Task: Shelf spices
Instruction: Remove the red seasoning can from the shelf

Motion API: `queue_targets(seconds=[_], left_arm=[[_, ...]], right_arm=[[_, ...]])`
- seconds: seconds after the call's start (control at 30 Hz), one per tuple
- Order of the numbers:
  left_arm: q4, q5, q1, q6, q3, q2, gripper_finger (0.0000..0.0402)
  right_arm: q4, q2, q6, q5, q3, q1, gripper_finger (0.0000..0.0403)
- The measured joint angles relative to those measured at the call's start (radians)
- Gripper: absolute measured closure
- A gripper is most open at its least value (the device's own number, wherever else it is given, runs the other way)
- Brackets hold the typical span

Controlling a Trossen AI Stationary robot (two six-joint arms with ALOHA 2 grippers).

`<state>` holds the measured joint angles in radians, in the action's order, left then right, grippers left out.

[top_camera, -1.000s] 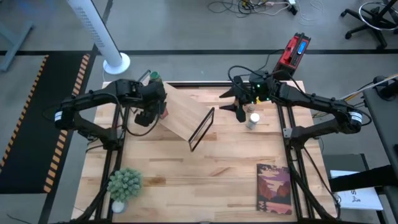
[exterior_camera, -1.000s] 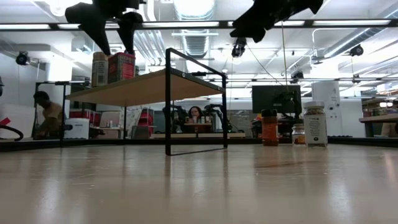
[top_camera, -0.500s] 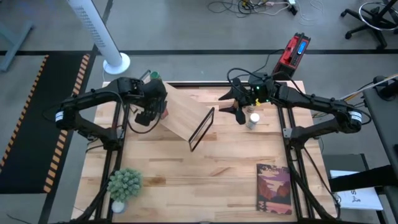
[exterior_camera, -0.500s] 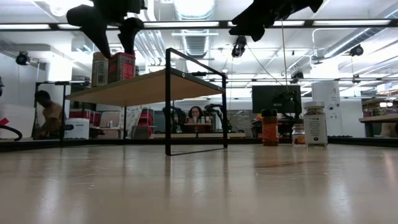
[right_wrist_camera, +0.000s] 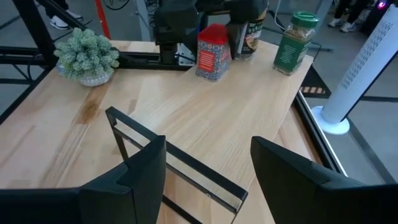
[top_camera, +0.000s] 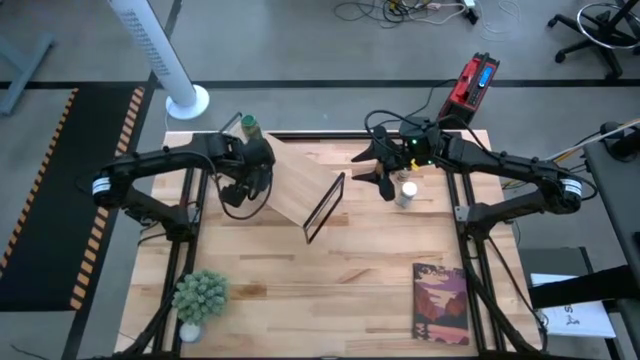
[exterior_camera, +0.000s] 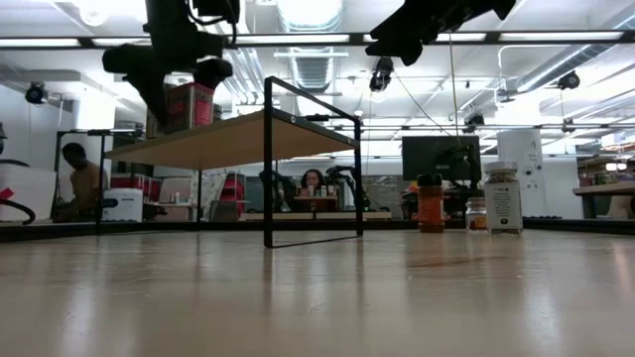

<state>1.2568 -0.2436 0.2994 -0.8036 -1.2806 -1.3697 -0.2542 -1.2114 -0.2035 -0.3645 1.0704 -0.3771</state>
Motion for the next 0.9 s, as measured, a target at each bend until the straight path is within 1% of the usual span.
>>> queue_targets(seconds=[0.13,0.27,0.4,0.6,0.7,0.77,0.9], left_arm=[[-0.001,-0.006,0.0,0.0,0.017,0.001,0.0051],[-0.011,-0.008,0.0,0.0,0.021,0.001,0.0073],[-0.013,-0.008,0.0,0.017,0.008,0.001,0.0111],[-0.012,-0.008,0.0,0.052,-0.023,0.002,0.0182],[-0.012,-0.008,0.0,0.053,-0.038,0.002,0.0211],[-0.013,-0.008,0.0,0.054,-0.048,0.002,0.0217],[-0.017,-0.008,0.0,0.054,-0.061,0.002,0.021]], right_arm=[[0.001,0.0,-0.003,0.0,0.0,0.0,0.0192],[0.001,0.0,-0.005,0.0,0.0,0.0,0.0192],[0.001,0.0,-0.005,0.0,0.0,0.0,0.0192],[-0.016,0.005,-0.012,0.003,0.001,0.0,0.0192],[-0.031,0.029,-0.019,0.066,0.001,0.0,0.0192],[-0.046,0.053,-0.019,0.106,0.001,0.0,0.0193],[-0.049,0.109,-0.01,0.113,0.001,-0.001,0.0195]])
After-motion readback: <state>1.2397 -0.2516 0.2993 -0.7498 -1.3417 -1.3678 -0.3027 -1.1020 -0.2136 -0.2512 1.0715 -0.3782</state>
